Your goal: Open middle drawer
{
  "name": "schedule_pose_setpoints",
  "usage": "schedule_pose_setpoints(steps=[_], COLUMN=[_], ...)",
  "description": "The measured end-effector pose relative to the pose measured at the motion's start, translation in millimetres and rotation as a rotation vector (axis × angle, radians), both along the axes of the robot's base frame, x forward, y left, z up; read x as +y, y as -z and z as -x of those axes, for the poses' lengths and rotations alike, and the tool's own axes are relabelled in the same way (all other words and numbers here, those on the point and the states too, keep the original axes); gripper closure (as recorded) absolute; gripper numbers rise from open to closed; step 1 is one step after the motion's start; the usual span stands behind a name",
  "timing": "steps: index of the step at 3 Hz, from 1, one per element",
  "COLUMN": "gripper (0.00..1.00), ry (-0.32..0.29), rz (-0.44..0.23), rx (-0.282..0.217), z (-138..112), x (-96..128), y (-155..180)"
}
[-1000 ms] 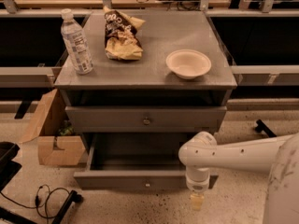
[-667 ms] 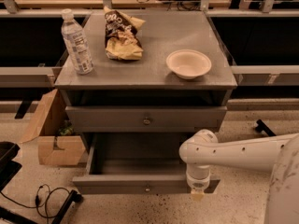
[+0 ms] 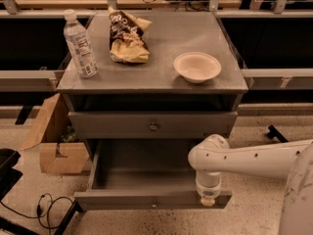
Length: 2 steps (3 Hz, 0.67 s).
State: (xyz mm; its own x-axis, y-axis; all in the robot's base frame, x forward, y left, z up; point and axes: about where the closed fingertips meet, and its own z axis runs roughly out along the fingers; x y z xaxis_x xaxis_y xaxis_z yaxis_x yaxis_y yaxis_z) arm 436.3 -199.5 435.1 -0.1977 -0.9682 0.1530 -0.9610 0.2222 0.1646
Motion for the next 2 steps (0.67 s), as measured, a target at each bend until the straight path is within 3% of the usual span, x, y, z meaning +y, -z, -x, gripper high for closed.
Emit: schedule_pose_setpoints(steps=[2], gripper=[1.0], ry=[0.0], rz=[0.0], rx=[0.0], z=[-4.8], x=[0.3], y=[-0.7])
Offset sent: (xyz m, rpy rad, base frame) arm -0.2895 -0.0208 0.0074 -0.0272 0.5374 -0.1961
